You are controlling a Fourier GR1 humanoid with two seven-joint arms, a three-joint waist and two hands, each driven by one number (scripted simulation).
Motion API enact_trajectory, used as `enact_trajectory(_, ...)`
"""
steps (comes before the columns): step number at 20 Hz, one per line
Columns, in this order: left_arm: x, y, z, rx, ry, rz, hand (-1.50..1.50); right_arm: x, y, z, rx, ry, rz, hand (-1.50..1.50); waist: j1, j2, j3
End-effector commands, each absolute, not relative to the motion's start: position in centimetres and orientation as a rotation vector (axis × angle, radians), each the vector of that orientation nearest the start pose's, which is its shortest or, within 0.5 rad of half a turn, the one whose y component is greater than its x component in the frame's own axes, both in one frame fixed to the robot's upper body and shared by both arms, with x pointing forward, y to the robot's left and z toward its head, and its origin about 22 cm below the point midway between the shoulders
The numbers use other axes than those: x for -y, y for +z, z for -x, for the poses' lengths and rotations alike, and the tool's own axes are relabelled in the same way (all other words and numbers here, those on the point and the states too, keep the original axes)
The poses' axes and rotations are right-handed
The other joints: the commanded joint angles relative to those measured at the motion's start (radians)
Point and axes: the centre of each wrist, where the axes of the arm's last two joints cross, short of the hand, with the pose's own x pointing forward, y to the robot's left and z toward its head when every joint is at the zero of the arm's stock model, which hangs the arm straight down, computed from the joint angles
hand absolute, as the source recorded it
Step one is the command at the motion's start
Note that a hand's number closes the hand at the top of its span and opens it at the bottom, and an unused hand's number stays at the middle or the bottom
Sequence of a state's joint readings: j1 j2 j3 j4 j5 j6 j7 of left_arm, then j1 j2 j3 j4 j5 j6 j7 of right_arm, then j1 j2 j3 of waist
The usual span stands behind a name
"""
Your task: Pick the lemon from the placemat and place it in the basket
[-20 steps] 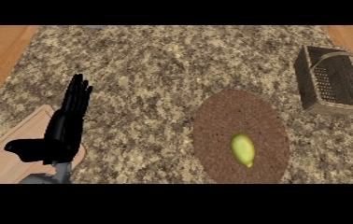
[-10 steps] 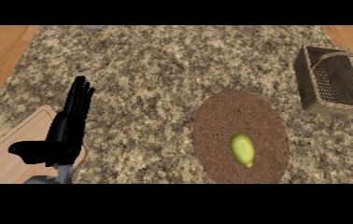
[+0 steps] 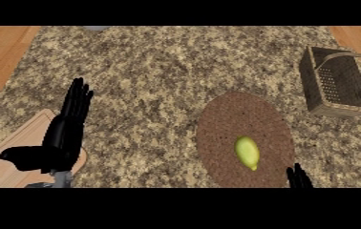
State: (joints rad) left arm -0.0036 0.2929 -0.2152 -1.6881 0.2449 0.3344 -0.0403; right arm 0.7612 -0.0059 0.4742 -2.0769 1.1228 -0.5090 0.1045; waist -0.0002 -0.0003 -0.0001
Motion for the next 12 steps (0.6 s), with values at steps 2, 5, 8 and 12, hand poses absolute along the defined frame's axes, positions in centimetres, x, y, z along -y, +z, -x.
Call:
enact_trajectory(2,-22.8,4.3,-22.2,1.675,0.072,-0.109,0.00,15.8,1.3,-9.1,1.488,0.437,1.035,-1.50,0.001,-0.001,0.000)
enact_trajectory(5,-24.8,3.1,-24.7,1.691,0.061,-0.084,0.00,16.0,-0.3,-9.5,1.473,0.429,1.040,-1.50,-0.004,0.000,0.000)
enact_trajectory(8,-24.6,2.6,-23.4,1.673,0.050,-0.094,0.00,17.2,-0.6,-11.0,1.475,0.419,1.051,-1.50,0.000,0.000,0.000)
enact_trajectory(12,-25.0,3.8,-23.7,1.675,0.052,-0.097,0.00,16.6,0.4,-11.1,1.467,0.420,1.045,-1.50,0.001,-0.001,0.000)
